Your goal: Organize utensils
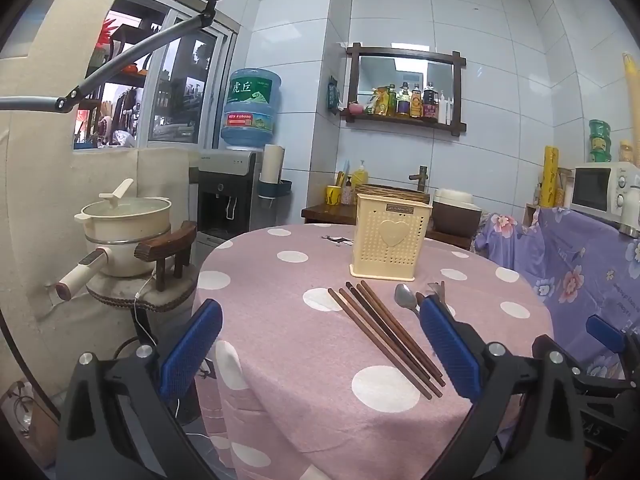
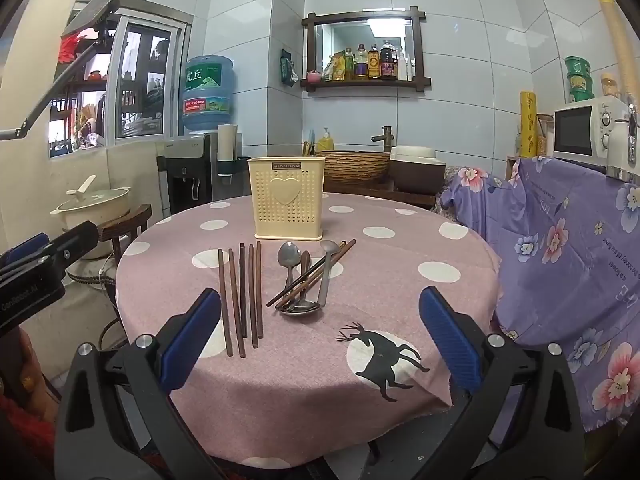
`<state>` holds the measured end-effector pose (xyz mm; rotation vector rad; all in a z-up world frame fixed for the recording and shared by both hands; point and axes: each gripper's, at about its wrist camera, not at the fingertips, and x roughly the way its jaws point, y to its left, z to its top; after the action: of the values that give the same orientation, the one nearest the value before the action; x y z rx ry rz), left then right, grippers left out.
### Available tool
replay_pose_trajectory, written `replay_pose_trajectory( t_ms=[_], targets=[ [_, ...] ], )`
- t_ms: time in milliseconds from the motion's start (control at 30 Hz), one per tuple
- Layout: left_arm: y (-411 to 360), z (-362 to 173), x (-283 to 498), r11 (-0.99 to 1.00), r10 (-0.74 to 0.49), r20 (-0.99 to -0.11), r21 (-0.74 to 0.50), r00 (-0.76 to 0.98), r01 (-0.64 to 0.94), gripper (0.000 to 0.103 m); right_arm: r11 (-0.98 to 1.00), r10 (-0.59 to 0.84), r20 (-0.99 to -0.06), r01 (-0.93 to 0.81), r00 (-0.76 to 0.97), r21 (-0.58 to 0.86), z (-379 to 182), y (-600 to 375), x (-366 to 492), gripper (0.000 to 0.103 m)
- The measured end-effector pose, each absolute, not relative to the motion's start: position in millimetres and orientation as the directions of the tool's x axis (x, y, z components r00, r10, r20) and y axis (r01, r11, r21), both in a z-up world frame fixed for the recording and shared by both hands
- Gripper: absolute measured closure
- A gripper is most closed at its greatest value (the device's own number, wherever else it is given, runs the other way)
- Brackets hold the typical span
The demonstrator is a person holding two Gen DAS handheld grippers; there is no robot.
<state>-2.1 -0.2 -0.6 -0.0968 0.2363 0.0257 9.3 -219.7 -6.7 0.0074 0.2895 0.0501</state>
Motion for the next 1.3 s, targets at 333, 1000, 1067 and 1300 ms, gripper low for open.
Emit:
replay_pose_trajectory(
  t_ms=[333,1000,1067,1300],
  targets=[
    [3.1,-1.5,-1.8,0.995,0.018,-0.231,-0.094,0.973,-0.041,0.005,0.999,0.049,-0.281,-0.049,0.959,0.007,-5.4,-220.4,6.9,0.005],
    [3.6,-2.2,-2.5,0.995,0.019,-0.231,-0.091,0.973,-0.041,0.005,0.999,0.049,-0.28,-0.05,0.959,0.002,-4.7,-220.1,6.4,0.005],
    [2.8,-2.2,-2.7,0.995,0.02,-0.231,-0.09,0.973,-0.042,0.005,0.999,0.048,-0.279,-0.049,0.959,0.003,-5.1,-219.8,6.6,0.005],
    [2.9,-2.4,-2.7,0.995,0.02,-0.231,-0.09,0.973,-0.042,0.005,0.999,0.047,-0.279,-0.049,0.959,0.001,-5.8,-219.1,6.7,0.005]
  ],
)
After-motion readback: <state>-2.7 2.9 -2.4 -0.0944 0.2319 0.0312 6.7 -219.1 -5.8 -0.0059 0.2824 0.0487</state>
